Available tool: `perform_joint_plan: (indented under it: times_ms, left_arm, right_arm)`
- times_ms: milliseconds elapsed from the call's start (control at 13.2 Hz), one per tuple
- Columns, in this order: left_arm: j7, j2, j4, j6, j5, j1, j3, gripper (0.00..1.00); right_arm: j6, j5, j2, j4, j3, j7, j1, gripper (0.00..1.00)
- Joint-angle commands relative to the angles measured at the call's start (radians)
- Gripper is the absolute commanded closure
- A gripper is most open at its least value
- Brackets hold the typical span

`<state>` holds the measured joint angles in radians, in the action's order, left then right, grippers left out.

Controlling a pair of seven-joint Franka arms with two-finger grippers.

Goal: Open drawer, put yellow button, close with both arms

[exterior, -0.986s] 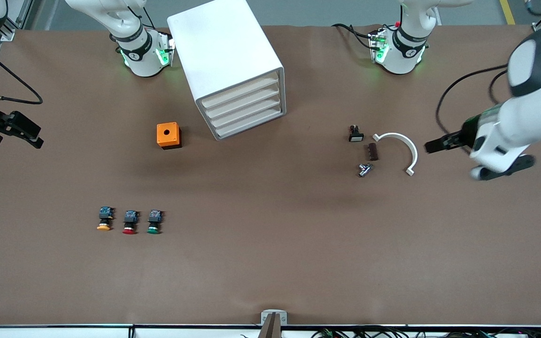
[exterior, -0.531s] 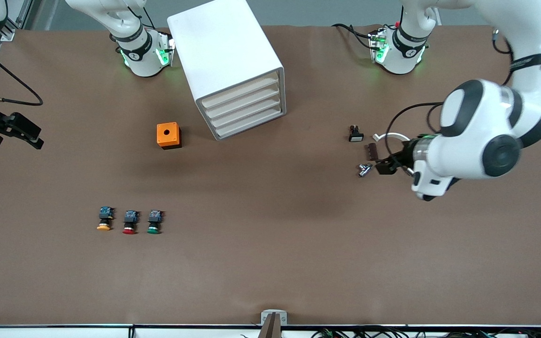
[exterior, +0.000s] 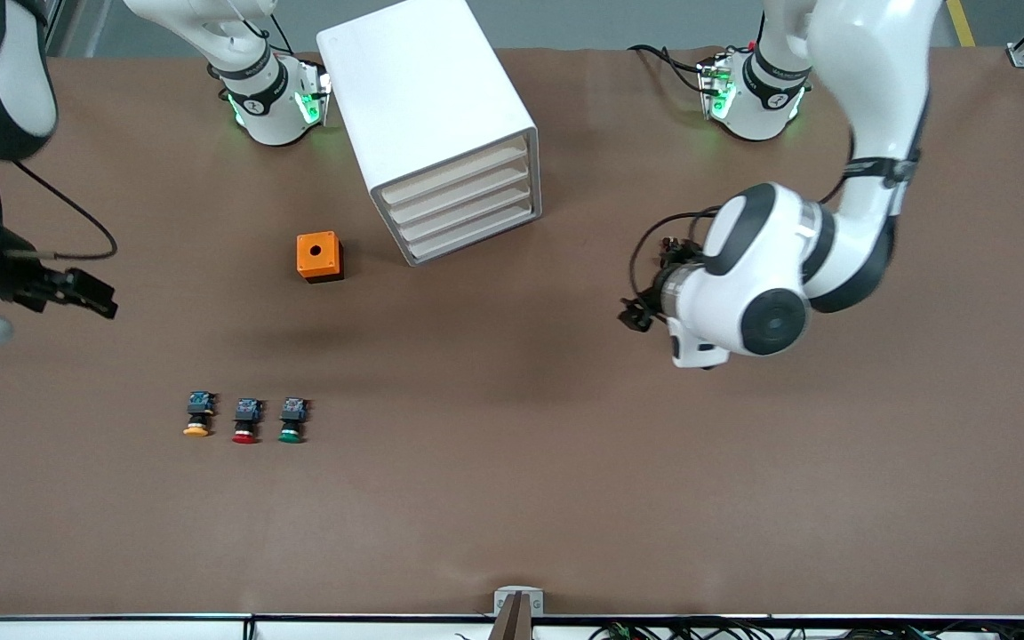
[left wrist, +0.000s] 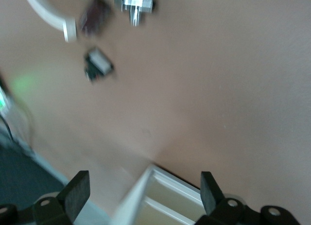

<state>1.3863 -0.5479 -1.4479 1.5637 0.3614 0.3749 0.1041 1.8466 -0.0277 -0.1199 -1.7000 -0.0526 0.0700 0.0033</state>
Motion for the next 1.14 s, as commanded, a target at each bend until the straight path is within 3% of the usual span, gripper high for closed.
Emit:
perform_joint_plan:
  times_ms: [0,379,607,1062]
  left_arm:
    - [0.163,-0.047,0.044,-0.008,0.086,0.016,-0.004,0.0]
    - [0.312,-0.061,0.041,-0.008,0.226,0.055,-0.004,0.0]
    - [0.517,-0.09,0.041,-0.01,0.359,0.055,-0.004,0.01]
    - [0.868,-0.141,0.046,-0.008,0.468,0.116,-0.004,0.02]
  right_arm:
    - [0.054,-0.014,-0.088,0.006,0.008,-0.01,-0.032,0.0]
    - [0.167,-0.005,-0.262,0.005,0.008,-0.009,-0.06,0.0]
    - [0.238,0.0,-0.349,0.006,0.01,-0.01,-0.06,0.0]
    - [0.275,0.005,-0.443,0.003,0.013,-0.01,-0.071,0.0]
